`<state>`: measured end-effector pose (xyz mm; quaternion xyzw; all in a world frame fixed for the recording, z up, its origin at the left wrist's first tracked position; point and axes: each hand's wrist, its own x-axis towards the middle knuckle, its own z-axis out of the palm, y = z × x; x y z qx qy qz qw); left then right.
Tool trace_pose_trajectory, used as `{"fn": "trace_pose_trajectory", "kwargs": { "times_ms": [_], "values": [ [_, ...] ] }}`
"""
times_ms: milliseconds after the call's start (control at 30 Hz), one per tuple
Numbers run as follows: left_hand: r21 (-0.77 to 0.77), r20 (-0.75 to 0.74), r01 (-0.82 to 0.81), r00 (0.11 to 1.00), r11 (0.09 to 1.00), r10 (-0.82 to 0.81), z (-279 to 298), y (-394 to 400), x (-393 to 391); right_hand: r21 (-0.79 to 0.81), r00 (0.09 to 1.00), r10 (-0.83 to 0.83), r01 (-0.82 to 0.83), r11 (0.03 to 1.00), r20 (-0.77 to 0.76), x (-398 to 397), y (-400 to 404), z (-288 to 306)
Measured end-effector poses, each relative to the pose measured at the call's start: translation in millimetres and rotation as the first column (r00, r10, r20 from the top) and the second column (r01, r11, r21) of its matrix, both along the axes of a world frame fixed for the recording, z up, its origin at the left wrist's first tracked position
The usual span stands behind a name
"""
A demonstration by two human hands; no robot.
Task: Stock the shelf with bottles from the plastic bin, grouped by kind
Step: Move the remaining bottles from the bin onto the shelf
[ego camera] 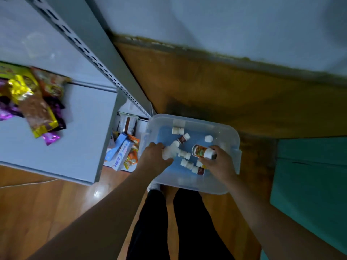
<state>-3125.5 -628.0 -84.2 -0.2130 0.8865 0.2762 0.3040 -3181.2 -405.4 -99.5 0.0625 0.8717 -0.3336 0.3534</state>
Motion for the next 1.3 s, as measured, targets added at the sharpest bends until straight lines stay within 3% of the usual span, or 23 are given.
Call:
{"fn": "trace_pose_trajectory", "kwargs": {
  "times_ms": [133, 267, 400, 467, 600, 700, 967, 1133, 1300],
  "values": [
    [0.193, -0.022, -0.269, 0.96, 0.943, 0.278, 69.3, 7.0, 11.5, -0.137, 0.999, -0.034, 0.033, 0.99, -0.007, 3.4, -1.8, 70.1],
    [0.353, -0.149, -0.369, 0.885, 0.86, 0.441, 156.1, 8.8, 24.4, -0.361, 0.994, -0.106, 0.093, 0.928, -0.015, 0.2, -13.0, 159.7],
    [0.489, -0.263, -0.393, 0.785, 0.779, 0.561, 236.2, 3.1, 54.9, -0.579, 0.956, -0.281, 0.276, 0.767, 0.083, 12.4, -30.0, 246.0],
    [0.56, -0.309, -0.37, 0.736, 0.741, 0.602, 271.2, -5.0, 73.7, -0.701, 0.932, -0.343, 0.322, 0.636, 0.117, 26.6, -43.2, 285.3],
    [0.712, -0.35, -0.263, 0.672, 0.651, 0.653, 337.6, -29.3, 121.0, -0.867, 0.922, -0.34, 0.317, 0.385, 0.186, 64.2, -80.7, 361.8],
    [0.811, -0.331, -0.223, 0.587, 0.541, 0.738, 373.2, -56.0, 164.4, -0.927, 0.95, -0.273, 0.231, 0.294, 0.15, 100.4, -117.6, 405.3],
    [0.955, -0.211, -0.122, 0.365, 0.271, 0.907, 433.2, -147.4, 261.9, -0.96, 0.988, -0.152, 0.078, 0.27, 0.038, 183.6, -227.1, 475.8],
    [0.936, -0.24, -0.178, 0.304, 0.303, 0.922, 439.5, -191.9, 307.9, -0.962, 0.995, -0.058, 0.094, 0.257, 0.082, 211.2, -286.3, 477.9],
    [0.883, -0.341, -0.228, 0.288, 0.41, 0.895, 441.3, -242.5, 313.4, -0.915, 0.996, -0.074, -0.007, 0.402, -0.04, 205.8, -345.3, 470.9]
  ]
}}
